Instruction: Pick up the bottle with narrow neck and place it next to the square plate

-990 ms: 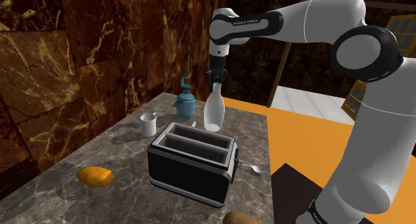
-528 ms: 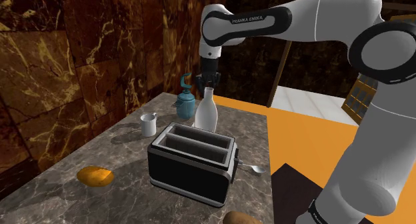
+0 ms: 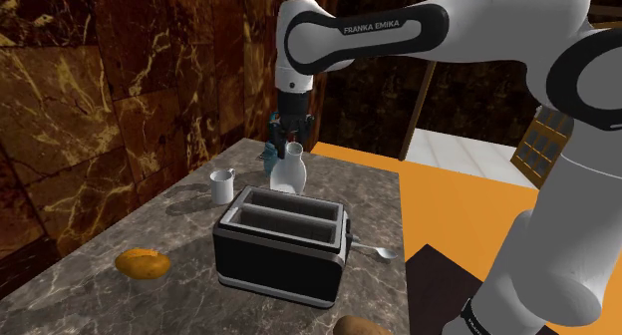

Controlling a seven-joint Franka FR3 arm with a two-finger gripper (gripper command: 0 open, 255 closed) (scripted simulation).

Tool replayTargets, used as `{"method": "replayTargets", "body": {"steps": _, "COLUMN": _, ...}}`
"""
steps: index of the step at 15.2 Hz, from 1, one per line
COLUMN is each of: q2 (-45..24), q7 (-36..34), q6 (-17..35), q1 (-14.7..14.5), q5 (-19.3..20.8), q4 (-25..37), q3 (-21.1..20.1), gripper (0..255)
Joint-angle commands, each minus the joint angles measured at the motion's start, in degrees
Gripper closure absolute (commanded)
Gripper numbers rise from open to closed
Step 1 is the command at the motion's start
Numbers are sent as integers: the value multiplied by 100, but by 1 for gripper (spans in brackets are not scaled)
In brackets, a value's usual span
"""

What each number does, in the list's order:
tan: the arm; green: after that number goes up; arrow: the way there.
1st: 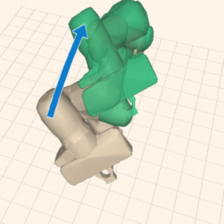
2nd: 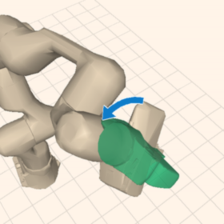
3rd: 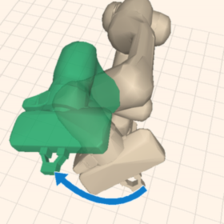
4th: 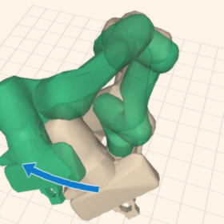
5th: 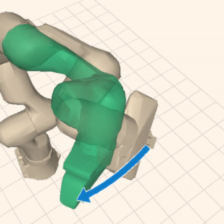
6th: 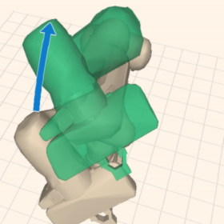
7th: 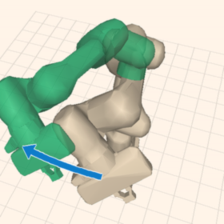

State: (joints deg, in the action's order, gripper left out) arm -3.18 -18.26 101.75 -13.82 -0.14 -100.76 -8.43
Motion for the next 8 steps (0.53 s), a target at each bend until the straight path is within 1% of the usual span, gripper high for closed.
{"method": "replayTargets", "body": {"steps": 1, "q2": -32, "q7": -247, "q6": -26, "q1": -146, "q5": -35, "q4": 6, "q3": -133, "gripper": 255}}
{"method": "replayTargets", "body": {"steps": 8, "q2": -215, "q7": -1187, "q6": -51, "q1": -653, "q5": -6, "q4": 223, "q3": -562, "gripper": 255}}
